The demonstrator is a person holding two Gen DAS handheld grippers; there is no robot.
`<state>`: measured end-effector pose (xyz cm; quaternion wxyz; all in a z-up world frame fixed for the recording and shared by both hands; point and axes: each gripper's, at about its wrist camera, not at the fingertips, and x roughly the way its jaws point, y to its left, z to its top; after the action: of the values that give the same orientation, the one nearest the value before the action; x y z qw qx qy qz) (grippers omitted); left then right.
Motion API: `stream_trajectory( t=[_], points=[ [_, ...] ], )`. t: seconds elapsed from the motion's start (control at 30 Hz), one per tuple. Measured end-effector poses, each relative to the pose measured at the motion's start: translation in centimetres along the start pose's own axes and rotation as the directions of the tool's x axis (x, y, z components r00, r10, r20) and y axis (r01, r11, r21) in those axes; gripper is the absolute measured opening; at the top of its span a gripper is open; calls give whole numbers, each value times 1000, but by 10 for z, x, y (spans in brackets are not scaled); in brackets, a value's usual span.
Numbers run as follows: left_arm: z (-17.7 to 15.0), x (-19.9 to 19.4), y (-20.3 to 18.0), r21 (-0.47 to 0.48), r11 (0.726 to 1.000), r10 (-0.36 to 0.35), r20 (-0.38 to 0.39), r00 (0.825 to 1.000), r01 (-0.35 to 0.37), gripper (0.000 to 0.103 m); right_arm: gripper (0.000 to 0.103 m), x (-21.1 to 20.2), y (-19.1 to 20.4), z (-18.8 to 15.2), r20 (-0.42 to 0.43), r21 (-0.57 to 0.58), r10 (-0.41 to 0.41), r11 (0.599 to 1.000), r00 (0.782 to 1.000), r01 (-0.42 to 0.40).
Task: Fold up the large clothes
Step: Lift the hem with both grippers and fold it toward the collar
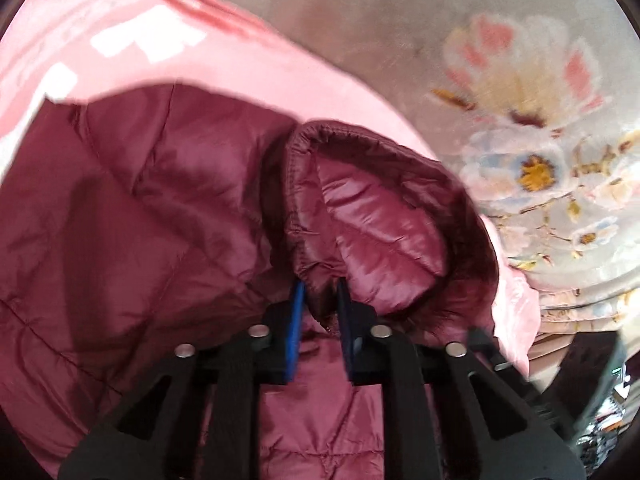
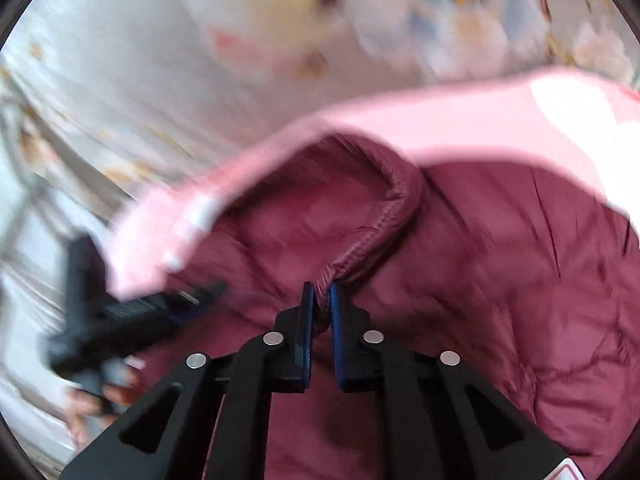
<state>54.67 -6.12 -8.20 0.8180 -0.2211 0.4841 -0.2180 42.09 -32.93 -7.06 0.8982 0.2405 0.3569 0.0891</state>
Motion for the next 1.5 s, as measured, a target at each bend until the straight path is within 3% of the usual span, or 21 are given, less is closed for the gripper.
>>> stream_trajectory(
  t=[0.07, 0.1, 0.2, 0.3, 0.47, 0.7, 0.83, 1.0, 1.17, 1.3, 1.4, 1.5],
  points=[
    [-4, -13, -4, 58, 998, 20, 46, 999, -23, 13, 7, -17, 2, 3, 52, 4, 22, 1000, 998, -23],
    [-7, -15, -4, 79, 996, 41, 56, 998, -46, 13, 7, -20, 0, 0, 49, -5, -12, 1000, 999, 12],
    [-20, -5, 0, 147, 982, 115, 54, 992, -122, 11, 7, -1, -13, -16, -20, -70, -184, 981, 983, 182],
    [-31, 9, 12, 151, 980, 127, 39, 991, -132, 11, 7, 15, -31, -30, -83, -49, -215, 976, 973, 212],
    [-38, 10, 16, 185, 974, 120, 72, 990, -132, 12, 6, 25, -34, -41, -84, -84, -235, 970, 968, 228],
    [-44, 12, 8, 241, 951, 170, 112, 979, -193, 12, 4, 28, -33, -44, -63, -124, -279, 955, 958, 270],
    [-44, 15, 5, 240, 951, 170, 117, 978, -194, 12, 5, 25, -39, -43, -68, -95, -246, 966, 967, 239],
    [-41, -15, 6, 222, 955, 172, 132, 976, -198, 15, 16, -8, -43, -36, -64, 11, -184, 983, 981, 185],
    [5, -53, -12, 192, 952, 195, 215, 957, -237, 17, 17, -41, -19, 14, 47, 14, -210, 978, 977, 210],
    [62, -33, -27, 73, 975, 192, 199, 961, -210, 19, 17, -17, -5, 70, 131, 88, -260, 964, 957, 249],
    [85, 3, -25, -2, 987, 160, 122, 980, -161, 19, 17, 22, -3, 88, 95, 108, -282, 956, 955, 272],
    [78, 37, -22, 23, 985, 168, 28, 985, -168, 18, 12, 62, -6, 78, -46, 44, -306, 950, 951, 308]
  ],
)
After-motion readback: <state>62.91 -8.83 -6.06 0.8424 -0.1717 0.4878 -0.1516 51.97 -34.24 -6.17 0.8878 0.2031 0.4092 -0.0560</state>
